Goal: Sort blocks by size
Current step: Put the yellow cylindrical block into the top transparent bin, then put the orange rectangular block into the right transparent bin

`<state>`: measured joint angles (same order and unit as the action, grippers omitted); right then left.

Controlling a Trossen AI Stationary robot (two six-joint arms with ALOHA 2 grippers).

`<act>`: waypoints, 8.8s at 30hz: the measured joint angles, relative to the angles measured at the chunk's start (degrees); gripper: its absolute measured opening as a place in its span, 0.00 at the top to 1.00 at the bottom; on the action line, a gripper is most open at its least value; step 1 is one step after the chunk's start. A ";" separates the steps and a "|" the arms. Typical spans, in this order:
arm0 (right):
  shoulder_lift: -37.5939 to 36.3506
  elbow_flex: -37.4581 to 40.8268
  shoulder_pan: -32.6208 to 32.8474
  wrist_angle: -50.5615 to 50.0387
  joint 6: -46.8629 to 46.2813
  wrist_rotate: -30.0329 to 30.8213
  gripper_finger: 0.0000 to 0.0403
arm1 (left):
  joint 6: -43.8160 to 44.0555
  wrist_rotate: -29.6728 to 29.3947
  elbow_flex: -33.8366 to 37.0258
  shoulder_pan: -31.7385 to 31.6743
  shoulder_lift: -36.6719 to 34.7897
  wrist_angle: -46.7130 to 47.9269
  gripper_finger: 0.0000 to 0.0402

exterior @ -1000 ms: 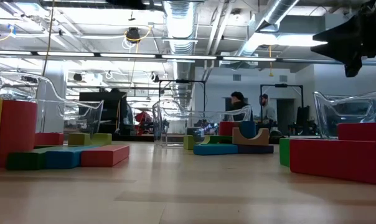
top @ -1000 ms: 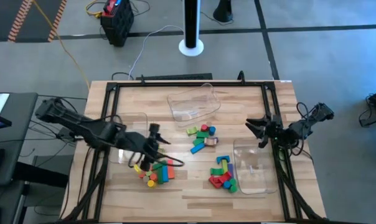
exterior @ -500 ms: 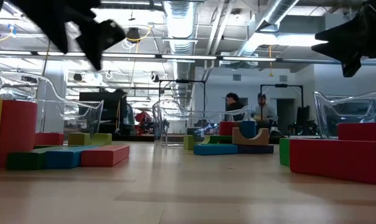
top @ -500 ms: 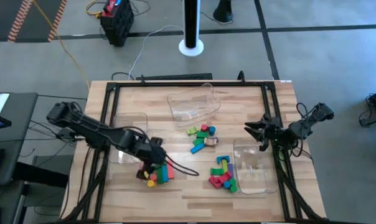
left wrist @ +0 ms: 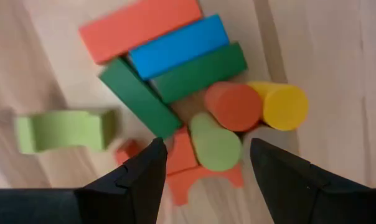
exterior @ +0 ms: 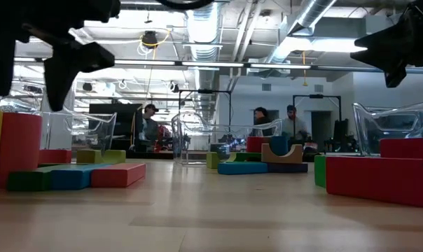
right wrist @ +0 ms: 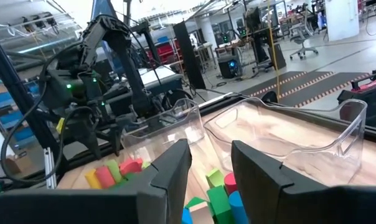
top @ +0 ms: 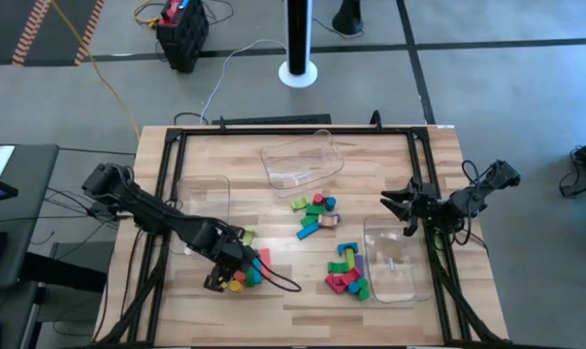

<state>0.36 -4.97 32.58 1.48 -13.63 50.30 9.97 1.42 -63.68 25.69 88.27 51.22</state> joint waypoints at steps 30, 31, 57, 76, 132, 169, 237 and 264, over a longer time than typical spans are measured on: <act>0.02 0.00 0.00 -1.08 0.10 0.07 0.62 | 21.75 -0.13 0.04 14.75 -0.38 -9.92 0.45; 0.01 0.00 0.00 -1.08 0.11 0.07 0.62 | 22.47 -0.10 0.04 15.03 -0.16 -10.25 0.46; 0.00 0.00 0.00 -6.70 -4.52 -0.55 0.62 | 21.65 -6.18 7.78 16.02 4.85 -18.89 0.60; 0.00 0.00 0.00 -6.94 -4.50 -0.59 0.62 | 9.02 -10.41 7.72 6.52 5.49 -19.13 0.60; -0.02 0.00 0.00 -7.79 -5.92 -0.59 0.62 | 1.32 -8.10 7.69 5.23 5.46 -27.43 0.68; 6.44 0.00 -0.49 14.70 10.42 -10.11 0.62 | -29.60 -22.28 -3.15 -7.73 -8.96 -27.22 0.68; 50.43 -42.77 -19.94 -14.63 21.52 -21.31 0.39 | -37.66 10.71 -12.11 -53.39 11.66 -27.97 0.47; 48.48 -42.77 -8.13 -28.61 8.87 -21.56 0.39 | -24.92 13.80 0.02 -22.79 -4.65 -10.70 0.48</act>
<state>48.84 -47.75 24.44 -27.13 -4.75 28.75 -14.95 15.22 -63.66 2.90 83.62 40.53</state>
